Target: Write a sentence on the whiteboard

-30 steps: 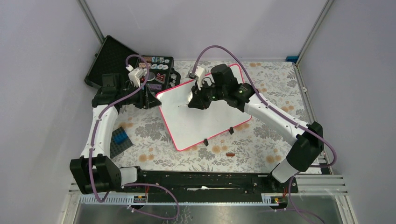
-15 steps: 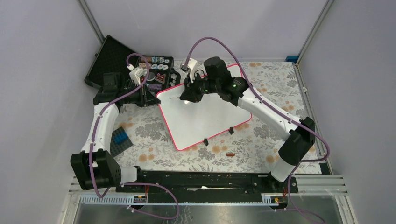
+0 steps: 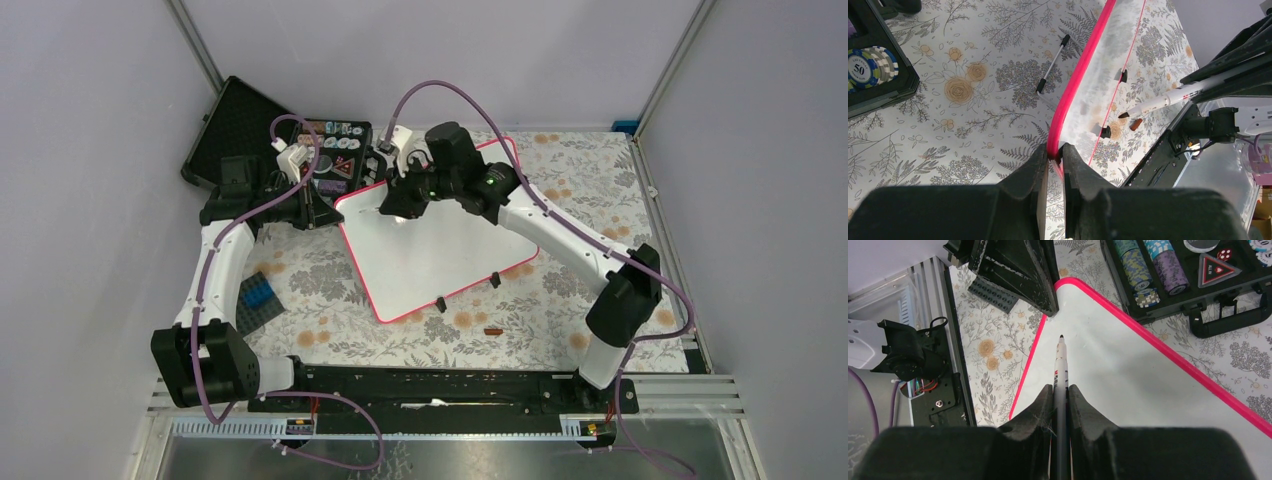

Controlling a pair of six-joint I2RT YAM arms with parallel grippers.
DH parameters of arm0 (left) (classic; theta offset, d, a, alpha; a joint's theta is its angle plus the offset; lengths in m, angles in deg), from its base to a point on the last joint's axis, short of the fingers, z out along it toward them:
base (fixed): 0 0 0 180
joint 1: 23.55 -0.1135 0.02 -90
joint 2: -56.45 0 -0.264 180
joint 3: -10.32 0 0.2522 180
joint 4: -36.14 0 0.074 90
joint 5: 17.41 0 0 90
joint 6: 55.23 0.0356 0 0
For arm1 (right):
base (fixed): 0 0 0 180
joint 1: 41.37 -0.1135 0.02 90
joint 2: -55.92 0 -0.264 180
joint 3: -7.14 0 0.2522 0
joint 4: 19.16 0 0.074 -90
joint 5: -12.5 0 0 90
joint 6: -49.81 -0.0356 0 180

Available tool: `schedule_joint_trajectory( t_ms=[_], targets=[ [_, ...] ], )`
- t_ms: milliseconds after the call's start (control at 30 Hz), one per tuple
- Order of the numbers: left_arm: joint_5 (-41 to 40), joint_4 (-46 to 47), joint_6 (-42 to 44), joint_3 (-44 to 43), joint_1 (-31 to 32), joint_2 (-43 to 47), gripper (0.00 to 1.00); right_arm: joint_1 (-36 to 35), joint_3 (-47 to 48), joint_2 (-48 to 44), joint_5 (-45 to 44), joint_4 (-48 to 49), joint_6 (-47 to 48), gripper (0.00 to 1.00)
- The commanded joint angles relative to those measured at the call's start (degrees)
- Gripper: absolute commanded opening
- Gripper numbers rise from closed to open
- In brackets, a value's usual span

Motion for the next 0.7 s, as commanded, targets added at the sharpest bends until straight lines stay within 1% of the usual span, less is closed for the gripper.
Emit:
schedule_joint_trajectory(
  t_ms=[0, 533, 667],
  targets=[
    [-0.6, 4.5, 0.9, 0.2, -0.2, 1.7, 0.0, -0.8, 3.8, 1.0, -1.4, 0.9, -0.3, 0.0],
    [-0.4, 4.5, 1.2, 0.3, -0.2, 2.0, 0.0, -0.9, 6.1, 4.0, -6.2, 0.0, -0.5, 0.0],
    [-0.3, 4.5, 1.4, 0.4, -0.1, 2.1, 0.0, -0.9, 7.5, 4.9, -6.0, -0.4, -0.6, 0.0]
  ],
)
